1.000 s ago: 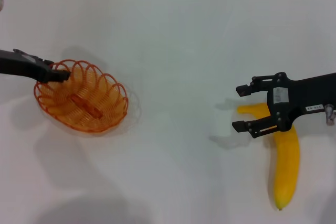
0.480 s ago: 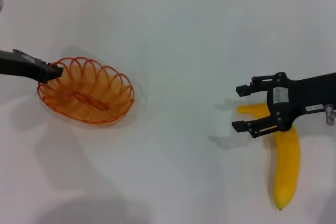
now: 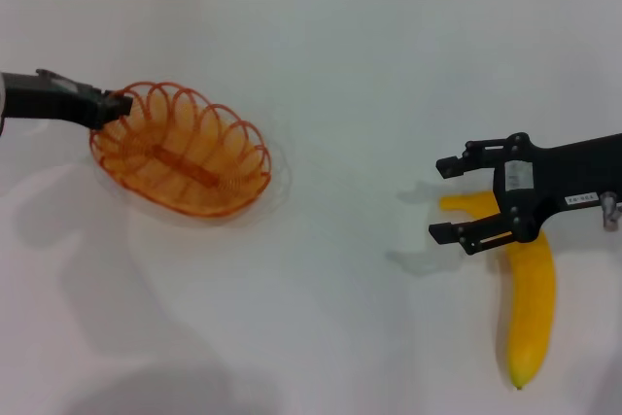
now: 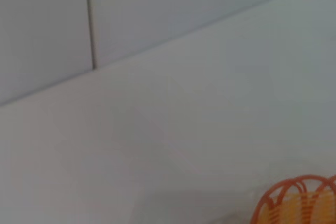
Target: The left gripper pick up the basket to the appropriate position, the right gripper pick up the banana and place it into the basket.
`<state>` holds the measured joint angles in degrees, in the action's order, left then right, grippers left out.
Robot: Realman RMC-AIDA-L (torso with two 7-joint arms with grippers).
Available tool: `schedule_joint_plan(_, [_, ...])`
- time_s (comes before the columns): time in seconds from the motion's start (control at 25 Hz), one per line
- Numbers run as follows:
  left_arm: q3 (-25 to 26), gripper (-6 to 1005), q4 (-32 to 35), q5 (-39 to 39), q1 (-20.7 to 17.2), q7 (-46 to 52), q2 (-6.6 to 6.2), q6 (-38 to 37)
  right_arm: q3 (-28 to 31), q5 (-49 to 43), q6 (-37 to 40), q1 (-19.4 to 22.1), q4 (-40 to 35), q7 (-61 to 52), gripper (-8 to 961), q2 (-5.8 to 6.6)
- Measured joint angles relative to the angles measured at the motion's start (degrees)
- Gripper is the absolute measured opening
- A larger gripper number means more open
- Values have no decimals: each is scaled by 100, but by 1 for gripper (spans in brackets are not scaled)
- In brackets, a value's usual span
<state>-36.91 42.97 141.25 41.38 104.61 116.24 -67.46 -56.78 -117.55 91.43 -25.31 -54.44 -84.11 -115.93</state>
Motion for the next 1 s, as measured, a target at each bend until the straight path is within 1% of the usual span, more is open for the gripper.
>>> schedule_joint_plan(0.16, [-18,93,-40,-421,-28,-135,10,16,0,2,-7,-23,5,0,888,0])
schedule_joint_plan(0.28, [3,88,-308,-812,-25,-361,-4,35,0,4,-5,-37,28,0,888,0])
schedule_joint_plan(0.4, [18,83,-415,-938,-19,-419,-9,52,0,5,-3,-54,54,0,888,0])
schedule_joint_plan(0.52, [24,78,-510,-1102,-10,-501,13,106,0,5,-2,-60,62,0,888,0])
schedule_joint_plan(0.68, [33,76,-860,-1426,21,-700,14,210,0,5,-3,-70,65,3,888,0])
schedule_joint_plan(1.0, [33,75,-1347,-1900,-5,-945,20,393,-7,5,-6,-115,82,0,887,0])
